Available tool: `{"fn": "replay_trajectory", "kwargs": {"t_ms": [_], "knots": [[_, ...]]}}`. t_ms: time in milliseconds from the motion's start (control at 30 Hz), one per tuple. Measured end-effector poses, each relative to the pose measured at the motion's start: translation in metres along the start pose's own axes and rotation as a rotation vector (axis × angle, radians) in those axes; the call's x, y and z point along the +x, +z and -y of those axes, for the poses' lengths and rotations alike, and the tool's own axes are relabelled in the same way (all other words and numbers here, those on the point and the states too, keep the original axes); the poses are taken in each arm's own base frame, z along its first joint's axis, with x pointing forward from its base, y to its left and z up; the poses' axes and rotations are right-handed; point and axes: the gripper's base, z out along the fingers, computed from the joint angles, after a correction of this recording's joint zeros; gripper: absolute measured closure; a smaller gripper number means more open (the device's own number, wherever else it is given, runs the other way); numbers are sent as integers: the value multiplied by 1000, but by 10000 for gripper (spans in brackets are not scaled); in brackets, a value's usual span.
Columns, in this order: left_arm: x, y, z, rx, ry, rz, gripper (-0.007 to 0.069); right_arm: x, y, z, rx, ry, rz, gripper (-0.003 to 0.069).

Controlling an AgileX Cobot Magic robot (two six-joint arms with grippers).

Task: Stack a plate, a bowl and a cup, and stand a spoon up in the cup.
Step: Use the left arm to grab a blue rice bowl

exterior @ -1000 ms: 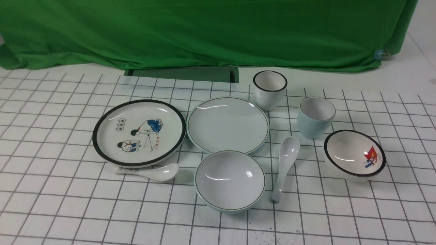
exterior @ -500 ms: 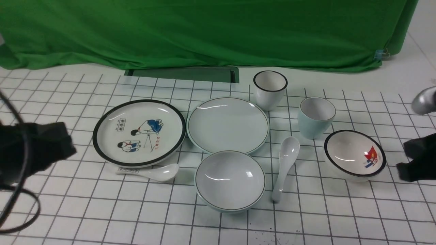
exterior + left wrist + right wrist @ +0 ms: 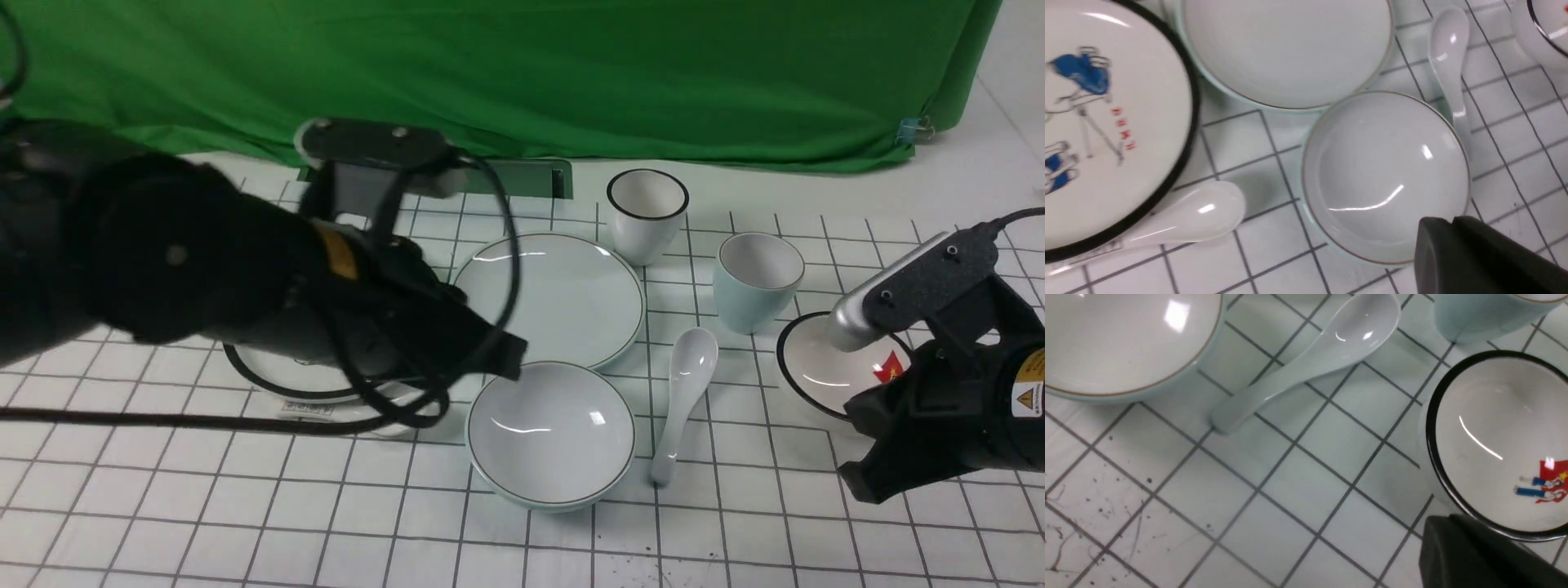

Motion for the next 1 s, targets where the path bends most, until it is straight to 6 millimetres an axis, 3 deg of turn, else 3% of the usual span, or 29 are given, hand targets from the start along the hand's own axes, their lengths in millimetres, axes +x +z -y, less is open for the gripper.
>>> {"fn": "replay_trajectory", "kwargs": {"t_ms": [133, 233, 433, 500, 600, 767, 867, 1000], "knots": [[-6, 34, 7, 21, 39, -173, 619, 2, 0, 0, -4, 0, -20, 639], [-9, 55, 7, 21, 50, -275, 548, 2, 0, 0, -5, 0, -21, 638], [-15, 88, 3, -18, 37, -307, 234, 2, 0, 0, -5, 0, -22, 634], [-14, 98, -3, -77, 21, -305, 159, 2, 0, 0, -5, 0, -22, 631], [-12, 108, -10, -135, 21, -316, 127, 2, 0, 0, -5, 0, -22, 630], [-6, 122, -12, -137, 33, -350, 159, 2, 0, 0, -5, 0, -22, 627], [-2, 137, -13, -120, 41, -354, 265, 2, 0, 0, -4, 0, -21, 622], [-2, 146, -14, -113, 56, -318, 496, 2, 0, 0, -4, 0, -20, 615]]}}
